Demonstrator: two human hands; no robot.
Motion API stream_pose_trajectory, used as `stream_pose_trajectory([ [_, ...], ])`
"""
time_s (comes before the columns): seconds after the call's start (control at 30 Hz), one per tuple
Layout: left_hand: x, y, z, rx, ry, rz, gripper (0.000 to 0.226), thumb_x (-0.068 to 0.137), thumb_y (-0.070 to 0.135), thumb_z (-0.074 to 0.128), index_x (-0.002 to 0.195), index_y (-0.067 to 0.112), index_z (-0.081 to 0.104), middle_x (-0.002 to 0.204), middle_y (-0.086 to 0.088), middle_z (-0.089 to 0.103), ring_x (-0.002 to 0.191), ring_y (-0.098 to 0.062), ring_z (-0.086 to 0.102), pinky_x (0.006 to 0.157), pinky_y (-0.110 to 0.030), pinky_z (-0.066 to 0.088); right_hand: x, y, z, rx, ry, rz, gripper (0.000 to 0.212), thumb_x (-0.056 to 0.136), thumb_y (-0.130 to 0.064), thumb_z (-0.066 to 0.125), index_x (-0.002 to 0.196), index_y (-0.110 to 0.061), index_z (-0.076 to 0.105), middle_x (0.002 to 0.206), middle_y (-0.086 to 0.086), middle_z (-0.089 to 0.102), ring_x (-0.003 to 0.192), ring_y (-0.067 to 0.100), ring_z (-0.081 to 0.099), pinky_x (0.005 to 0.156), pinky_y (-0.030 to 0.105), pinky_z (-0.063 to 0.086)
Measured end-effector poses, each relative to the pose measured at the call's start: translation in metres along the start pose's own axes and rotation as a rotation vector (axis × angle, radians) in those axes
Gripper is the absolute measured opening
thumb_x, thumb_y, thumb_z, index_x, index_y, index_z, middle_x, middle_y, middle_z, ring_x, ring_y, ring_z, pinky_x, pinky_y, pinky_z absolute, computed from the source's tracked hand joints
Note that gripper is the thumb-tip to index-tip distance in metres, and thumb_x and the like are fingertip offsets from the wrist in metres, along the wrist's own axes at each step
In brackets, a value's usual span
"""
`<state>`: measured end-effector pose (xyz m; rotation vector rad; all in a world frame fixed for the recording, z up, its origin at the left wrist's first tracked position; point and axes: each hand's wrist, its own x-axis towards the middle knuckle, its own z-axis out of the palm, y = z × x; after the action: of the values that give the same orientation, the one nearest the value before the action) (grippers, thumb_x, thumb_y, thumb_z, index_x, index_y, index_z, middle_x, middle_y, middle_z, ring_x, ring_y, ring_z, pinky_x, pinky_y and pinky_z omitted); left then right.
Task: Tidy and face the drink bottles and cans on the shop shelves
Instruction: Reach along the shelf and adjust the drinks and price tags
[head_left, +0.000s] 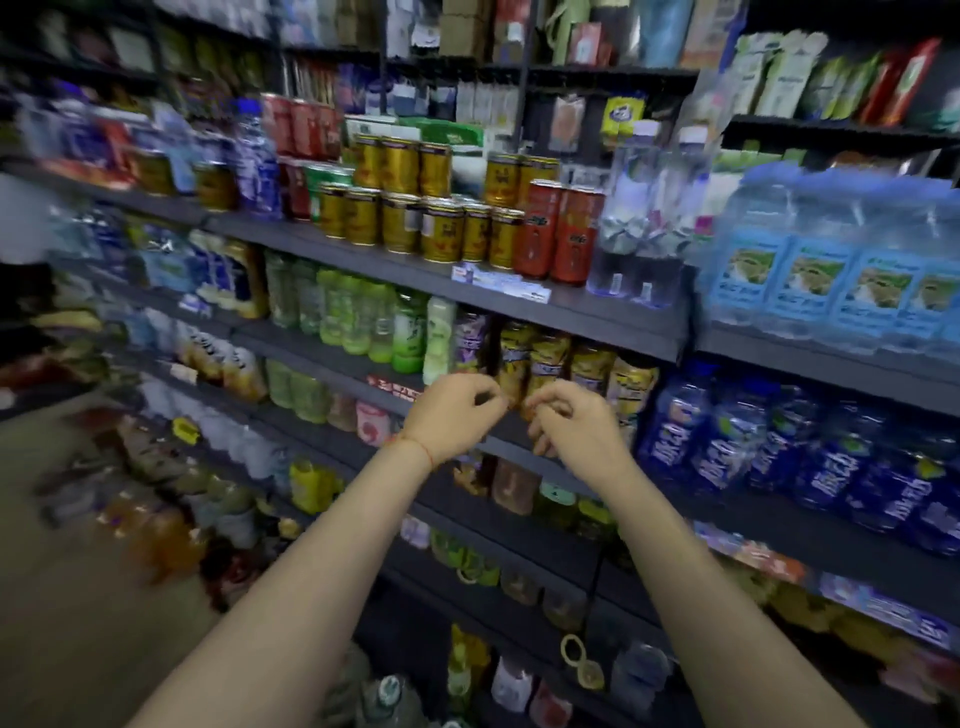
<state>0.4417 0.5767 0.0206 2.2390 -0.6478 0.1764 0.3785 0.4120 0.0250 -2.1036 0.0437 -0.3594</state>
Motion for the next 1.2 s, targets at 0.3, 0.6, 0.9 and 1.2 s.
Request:
stream_pose_trajectory([
  [0.3, -0.039, -0.223, -0.144, -0.173, 0.129, -0.218, 0.026, 0.095, 0.024, 0.055, 0.073, 0.025, 0.068, 0.065, 0.003, 0.069, 0.057, -0.014, 0.066, 0.066, -0.043, 0.057, 0.062, -0.062, 0.26, 0.185, -0.103, 0.074, 0.019, 0.101, -0.01, 0.048, 0.092, -0.018, 0.062, 0.072, 0.006, 0.063, 0.057, 0.021, 0.06, 0.052, 0.03, 0.048],
  [0.6, 0.002, -0.359, -0.211, -0.342, 0.183, -0.399, 0.012, 0.097, 0.025, 0.055, 0.103, 0.023, 0.066, 0.08, -0.002, 0.071, 0.061, -0.022, 0.068, 0.066, -0.044, 0.059, 0.152, -0.079, 0.389, 0.148, -0.122, 0.109, 0.017, 0.1, -0.011, 0.05, 0.096, -0.014, 0.066, 0.084, 0.003, 0.067, 0.057, 0.01, 0.062, 0.051, 0.023, 0.052],
  [0.9, 0.153, -0.431, -0.282, -0.174, 0.276, -0.269, 0.033, 0.094, 0.023, 0.058, 0.127, 0.022, 0.057, 0.117, -0.002, 0.058, 0.093, -0.001, 0.058, 0.091, -0.035, 0.05, 0.316, -0.136, 0.448, 0.204, 0.12, -0.097, 0.015, 0.096, -0.017, 0.054, 0.096, -0.03, 0.062, 0.09, -0.01, 0.064, 0.081, 0.004, 0.062, 0.072, 0.032, 0.055],
  [1.2, 0.291, -0.47, -0.34, 0.414, 0.315, 0.143, 0.063, 0.09, 0.046, 0.05, 0.148, 0.024, 0.038, 0.159, 0.001, 0.029, 0.15, -0.023, 0.015, 0.122, -0.044, 0.008, 0.473, -0.22, 0.473, 0.012, 0.401, -0.242, 0.07, 0.084, -0.019, 0.072, 0.141, -0.006, 0.035, 0.135, 0.012, 0.043, 0.125, 0.026, 0.047, 0.102, 0.035, 0.043],
])
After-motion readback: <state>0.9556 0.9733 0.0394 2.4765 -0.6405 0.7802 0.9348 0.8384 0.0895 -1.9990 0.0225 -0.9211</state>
